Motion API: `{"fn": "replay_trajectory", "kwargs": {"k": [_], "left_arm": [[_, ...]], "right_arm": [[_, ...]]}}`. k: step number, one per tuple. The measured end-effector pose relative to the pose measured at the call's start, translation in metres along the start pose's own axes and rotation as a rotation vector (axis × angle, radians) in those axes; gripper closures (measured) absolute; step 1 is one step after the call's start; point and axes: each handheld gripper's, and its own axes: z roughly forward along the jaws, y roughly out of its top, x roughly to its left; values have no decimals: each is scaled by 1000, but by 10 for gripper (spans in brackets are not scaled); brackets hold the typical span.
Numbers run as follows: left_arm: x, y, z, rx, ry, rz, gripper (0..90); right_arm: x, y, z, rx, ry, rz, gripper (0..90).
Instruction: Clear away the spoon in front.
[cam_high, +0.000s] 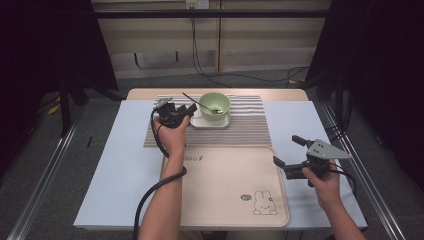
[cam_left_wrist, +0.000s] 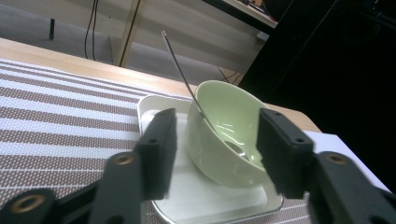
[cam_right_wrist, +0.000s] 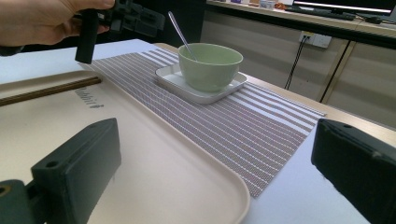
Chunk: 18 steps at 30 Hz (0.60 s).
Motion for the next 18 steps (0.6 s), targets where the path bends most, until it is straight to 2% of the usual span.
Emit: {"fn": "replay_trajectory", "kwargs": {"k": [4, 6, 8, 11, 14, 18], "left_arm": [[0, -1, 3, -18, 7, -7, 545], [1, -1, 5, -19, 25, 2, 549], [2, -1, 8, -25, 29, -13, 557], [2, -1, 11, -32, 38, 2, 582], [1, 0, 14, -40, 41, 2, 618], [0, -1, 19, -53, 42, -16, 639]], "right_arm": [[0, 0, 0, 2, 1, 3, 12], [0, 0, 0, -1, 0, 0, 12], [-1, 0, 0, 5, 10, -3, 12], [0, 0, 0, 0, -6, 4, 12], [0, 0, 0, -2, -2, 0, 12], [0, 0, 0, -3, -5, 1, 12]]}}
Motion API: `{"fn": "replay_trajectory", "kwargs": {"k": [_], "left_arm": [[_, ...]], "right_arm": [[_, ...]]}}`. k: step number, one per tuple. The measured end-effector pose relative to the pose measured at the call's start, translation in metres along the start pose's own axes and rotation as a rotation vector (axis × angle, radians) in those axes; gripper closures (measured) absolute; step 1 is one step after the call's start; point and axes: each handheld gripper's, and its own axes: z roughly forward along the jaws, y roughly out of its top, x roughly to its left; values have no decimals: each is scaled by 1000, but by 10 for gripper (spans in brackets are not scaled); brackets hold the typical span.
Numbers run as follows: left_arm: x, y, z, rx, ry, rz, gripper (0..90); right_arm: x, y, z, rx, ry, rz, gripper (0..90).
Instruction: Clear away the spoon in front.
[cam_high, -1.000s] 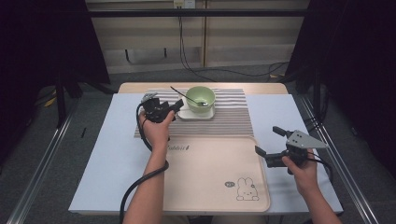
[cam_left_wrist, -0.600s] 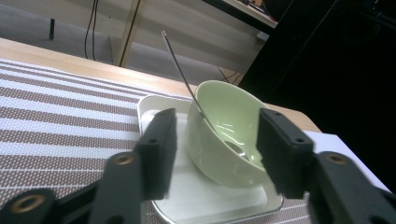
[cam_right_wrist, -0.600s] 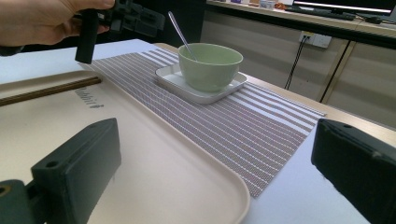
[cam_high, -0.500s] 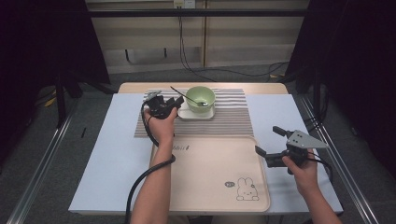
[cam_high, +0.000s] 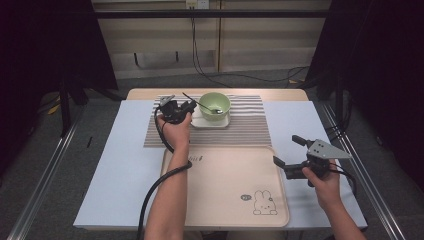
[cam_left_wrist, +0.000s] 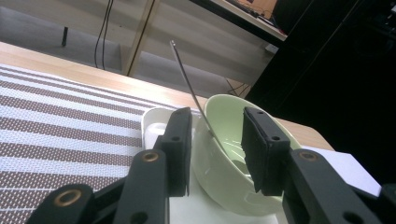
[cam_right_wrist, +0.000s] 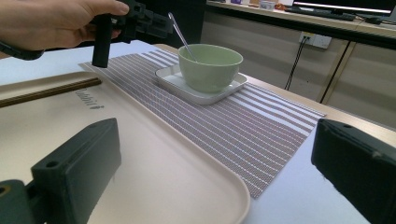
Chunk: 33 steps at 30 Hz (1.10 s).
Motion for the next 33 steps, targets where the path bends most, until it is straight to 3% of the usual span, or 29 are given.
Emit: {"fn": "replay_trajectory", "kwargs": {"k": [17, 20, 21, 27, 30, 31, 33], "left_arm": [[2, -5, 17, -15, 18, -84, 714], [3, -5, 18, -10, 29, -73, 717], [2, -5, 20, -19, 27, -97, 723], [1, -4, 23, -10, 35, -73, 744], [-1, -4, 25, -16, 30, -83, 758], [0, -4, 26, -17, 37, -67, 758], [-1, -4, 27, -23, 34, -87, 760]], "right_arm": [[0, 0, 0, 1, 2, 5, 12], [0, 0, 0, 0, 4, 2, 12], [0, 0, 0, 2, 2, 1, 12], [-1, 0, 1, 0, 4, -2, 12], [-1, 0, 0, 2, 7, 0, 12], [-1, 0, 0, 3, 10, 3, 12], [-1, 0, 0, 1, 8, -1, 12]]}}
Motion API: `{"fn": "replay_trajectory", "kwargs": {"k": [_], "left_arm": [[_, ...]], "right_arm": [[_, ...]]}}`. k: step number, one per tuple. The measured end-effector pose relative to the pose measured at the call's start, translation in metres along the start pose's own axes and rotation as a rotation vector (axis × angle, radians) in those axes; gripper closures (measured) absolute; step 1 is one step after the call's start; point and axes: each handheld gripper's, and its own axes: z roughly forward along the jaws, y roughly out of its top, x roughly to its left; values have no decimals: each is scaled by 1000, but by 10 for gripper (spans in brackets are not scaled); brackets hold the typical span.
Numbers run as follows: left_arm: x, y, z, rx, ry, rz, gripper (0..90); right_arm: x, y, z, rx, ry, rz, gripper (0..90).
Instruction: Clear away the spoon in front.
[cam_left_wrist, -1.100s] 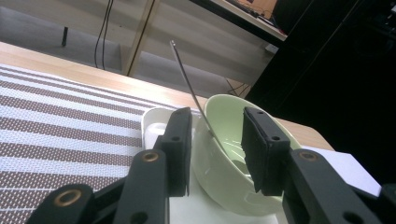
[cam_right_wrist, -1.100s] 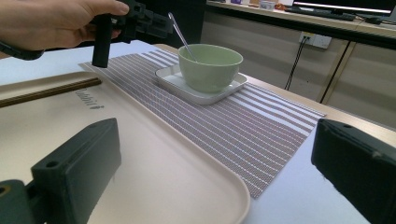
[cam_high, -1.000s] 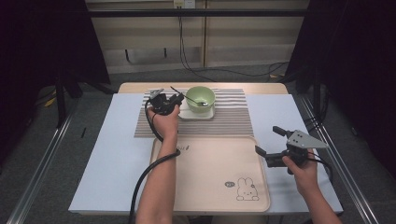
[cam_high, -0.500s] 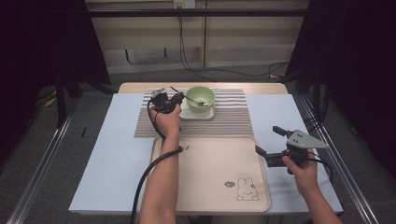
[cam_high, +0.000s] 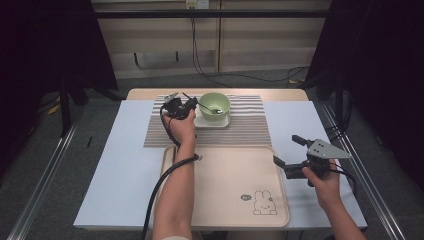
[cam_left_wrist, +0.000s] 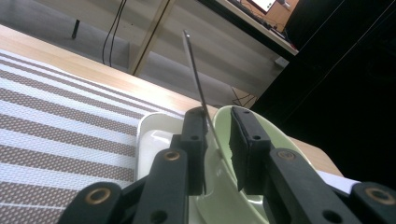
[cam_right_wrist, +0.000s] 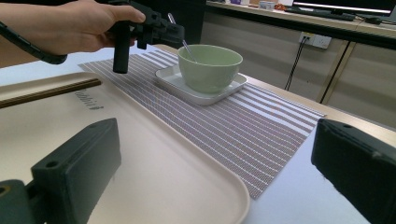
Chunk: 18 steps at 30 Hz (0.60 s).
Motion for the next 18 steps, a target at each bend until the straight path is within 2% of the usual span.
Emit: {"fn": "replay_trajectory", "kwargs": {"k": [2, 7, 9, 15, 16, 18], "left_arm": [[0, -1, 2, -3, 3, -17, 768], [1, 0, 3, -6, 8, -6, 785], [1, -1, 4, -12, 0, -24, 787], [3, -2, 7, -7, -3, -25, 806], [3, -3, 8, -3, -8, -40, 822], [4, -2, 8, -4, -9, -41, 833]], "right_arm": [[0, 0, 0, 1, 5, -1, 12], [0, 0, 1, 2, -5, 2, 12], [0, 0, 1, 2, 0, 9, 12], [0, 0, 2, 2, 2, 8, 12], [-1, -1, 2, 1, -3, 8, 12], [-1, -1, 2, 1, -3, 6, 12]]}}
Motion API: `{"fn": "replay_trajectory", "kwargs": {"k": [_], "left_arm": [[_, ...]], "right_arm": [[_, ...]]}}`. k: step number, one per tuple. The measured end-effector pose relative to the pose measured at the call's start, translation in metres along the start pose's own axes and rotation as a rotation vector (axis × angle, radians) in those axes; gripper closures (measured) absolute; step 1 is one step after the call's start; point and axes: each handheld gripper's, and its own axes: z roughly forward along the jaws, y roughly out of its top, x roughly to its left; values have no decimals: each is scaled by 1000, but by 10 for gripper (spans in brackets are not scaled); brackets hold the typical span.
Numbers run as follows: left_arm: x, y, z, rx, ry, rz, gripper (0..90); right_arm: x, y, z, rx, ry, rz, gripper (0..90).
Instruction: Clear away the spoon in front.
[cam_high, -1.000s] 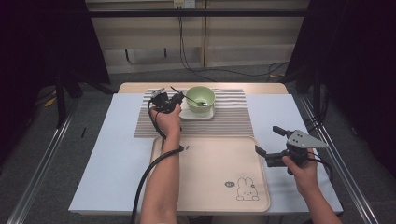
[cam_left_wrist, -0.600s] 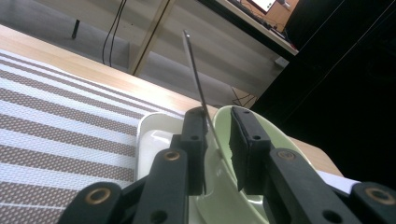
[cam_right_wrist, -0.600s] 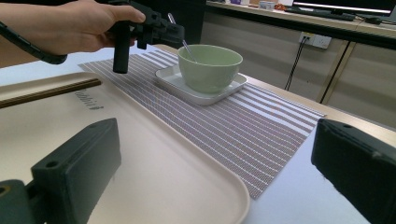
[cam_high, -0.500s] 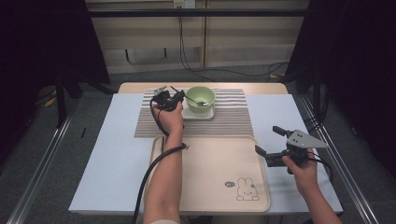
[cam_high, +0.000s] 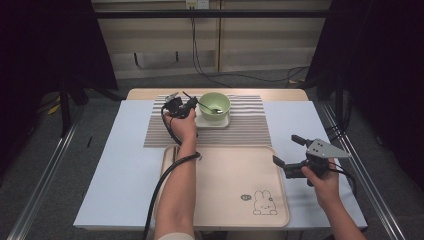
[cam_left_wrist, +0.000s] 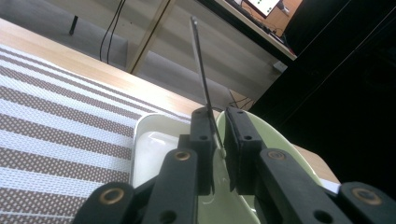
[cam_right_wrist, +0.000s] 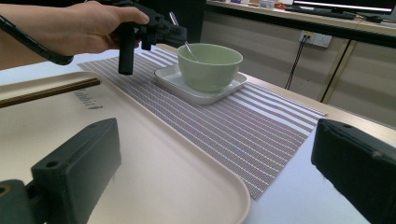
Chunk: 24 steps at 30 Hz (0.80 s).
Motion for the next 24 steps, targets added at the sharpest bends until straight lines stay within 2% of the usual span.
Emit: {"fn": "replay_trajectory", "kwargs": {"k": [3, 10, 15, 17, 19, 20, 24], "left_arm": [[-1, 1, 0, -7, -4, -9, 846], [-7, 5, -1, -23, -49, -26, 884], [-11, 9, -4, -21, -65, -28, 896], [-11, 11, -5, -26, -84, -57, 897], [-11, 13, -6, -24, -87, -50, 898], [-12, 16, -8, -25, -96, -63, 899], [-13, 21, -11, -18, -117, -74, 900]], "right_arm": [[0, 0, 0, 0, 0, -1, 12], [-1, 0, -1, -3, 0, -7, 12], [0, 0, -1, -3, 0, -2, 12], [0, 0, -1, -3, 2, 3, 12], [0, 1, -1, -7, 0, -3, 12], [0, 1, -2, -6, 0, -3, 12], [0, 1, -1, -3, 2, 4, 12]]}}
